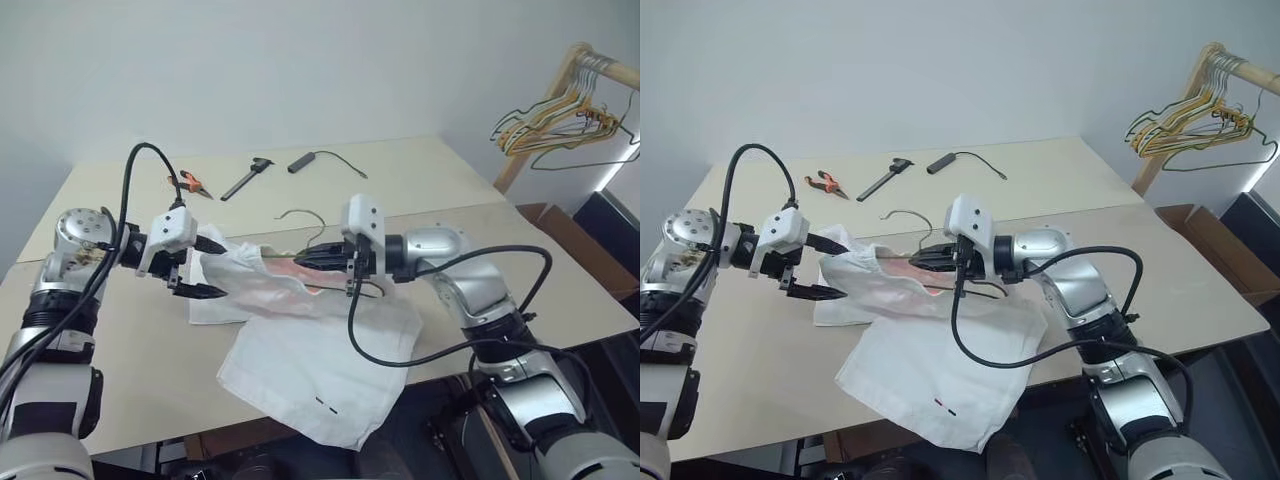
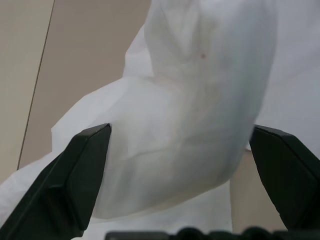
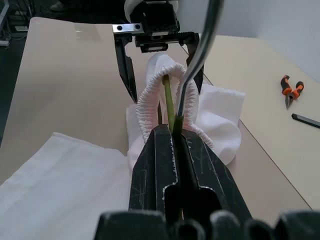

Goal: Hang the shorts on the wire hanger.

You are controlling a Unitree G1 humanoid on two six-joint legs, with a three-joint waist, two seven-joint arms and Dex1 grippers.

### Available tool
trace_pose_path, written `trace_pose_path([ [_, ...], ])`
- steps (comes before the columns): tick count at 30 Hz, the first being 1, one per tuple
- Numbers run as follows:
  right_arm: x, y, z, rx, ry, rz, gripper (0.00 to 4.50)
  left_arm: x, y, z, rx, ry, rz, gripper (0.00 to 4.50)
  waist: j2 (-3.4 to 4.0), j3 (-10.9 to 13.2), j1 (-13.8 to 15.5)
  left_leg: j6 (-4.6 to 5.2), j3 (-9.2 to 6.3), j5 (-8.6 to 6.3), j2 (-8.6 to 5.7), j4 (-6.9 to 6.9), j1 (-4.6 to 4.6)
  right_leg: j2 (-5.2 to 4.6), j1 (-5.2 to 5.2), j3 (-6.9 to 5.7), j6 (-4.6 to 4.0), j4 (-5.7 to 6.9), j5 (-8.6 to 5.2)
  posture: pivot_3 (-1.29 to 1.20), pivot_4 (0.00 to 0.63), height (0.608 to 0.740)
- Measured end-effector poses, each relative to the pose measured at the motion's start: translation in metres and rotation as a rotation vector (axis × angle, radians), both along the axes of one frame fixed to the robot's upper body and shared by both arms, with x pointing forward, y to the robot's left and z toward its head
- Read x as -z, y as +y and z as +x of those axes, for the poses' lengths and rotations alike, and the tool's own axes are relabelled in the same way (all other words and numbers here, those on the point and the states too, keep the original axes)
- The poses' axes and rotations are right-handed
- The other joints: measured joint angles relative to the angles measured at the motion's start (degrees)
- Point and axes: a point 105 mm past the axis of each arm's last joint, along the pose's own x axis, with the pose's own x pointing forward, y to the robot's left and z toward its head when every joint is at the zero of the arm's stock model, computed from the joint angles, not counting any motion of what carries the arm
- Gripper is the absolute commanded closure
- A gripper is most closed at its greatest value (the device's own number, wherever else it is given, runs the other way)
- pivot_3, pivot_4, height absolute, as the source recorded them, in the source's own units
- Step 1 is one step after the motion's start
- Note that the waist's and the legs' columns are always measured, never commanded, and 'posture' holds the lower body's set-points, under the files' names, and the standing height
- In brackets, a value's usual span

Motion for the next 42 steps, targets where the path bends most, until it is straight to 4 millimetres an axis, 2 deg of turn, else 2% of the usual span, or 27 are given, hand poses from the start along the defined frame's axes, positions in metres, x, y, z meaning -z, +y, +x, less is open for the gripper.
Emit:
trace_pose_path([
  [2, 0.0, -0.001, 0.0, -0.003, 0.0, 0.002, 4.5, 0.003, 0.002, 0.0, -0.006, 0.007, 0.007, 0.03, 0.0, 0.0, 0.0, 0.0, 0.0, 0.0, 0.0, 0.0, -0.01, 0.0, 0.0, 0.0, 0.0, 0.02, 0.0, -0.13, 0.0, 0.74],
  [5, -0.002, -0.003, 0.0, 0.001, -0.001, 0.008, 4.5, 0.007, 0.004, -0.001, -0.007, 0.021, 0.02, 0.63, 0.0, 0.0, 0.0, 0.0, 0.01, 0.0, 0.0, 0.0, -0.02, 0.0, 0.0, 0.0, 0.0, 0.05, 0.0, -0.13, 0.0, 0.74],
  [17, -0.005, -0.011, 0.002, 0.008, -0.01, 0.003, 4.5, 0.016, 0.011, -0.002, 0.001, 0.035, 0.069, 4.47, 0.0, 0.0, 0.0, 0.0, 0.01, 0.0, 0.0, 0.0, -0.02, -0.01, -0.01, -0.01, 0.0, 0.03, 0.0, -0.13, 0.0, 0.74],
  [24, -0.003, -0.016, 0.005, 0.026, -0.068, -0.041, 4.5, 0.006, 0.009, 0.003, -0.01, -0.008, 0.062, 4.47, 0.0, 0.0, 0.2, 0.0, 0.01, 0.0, -0.01, 0.0, -0.02, -0.01, -0.01, -0.01, 0.0, 0.04, 0.0, -0.12, 0.0, 0.74],
  [31, 0.034, -0.022, 0.004, 0.045, -0.086, -0.141, 4.5, -0.006, 0.014, 0.005, -0.034, -0.035, 0.03, 4.47, 0.0, 0.0, 0.4, 0.0, 0.04, 0.0, -0.01, 0.01, -0.02, 0.0, -0.02, 0.02, 0.0, 0.02, 0.0, -0.1, 0.0, 0.74],
  [42, 0.032, -0.033, 0.011, 0.09, -0.109, -0.154, 4.5, -0.011, 0.018, 0.003, -0.052, -0.038, 0.018, 4.47, 0.0, 0.0, 1.3, 0.0, 0.04, 0.0, 0.0, 0.0, -0.01, 0.01, -0.01, 0.0, 0.0, 0.0, 0.0, -0.11, 0.0, 0.74],
])
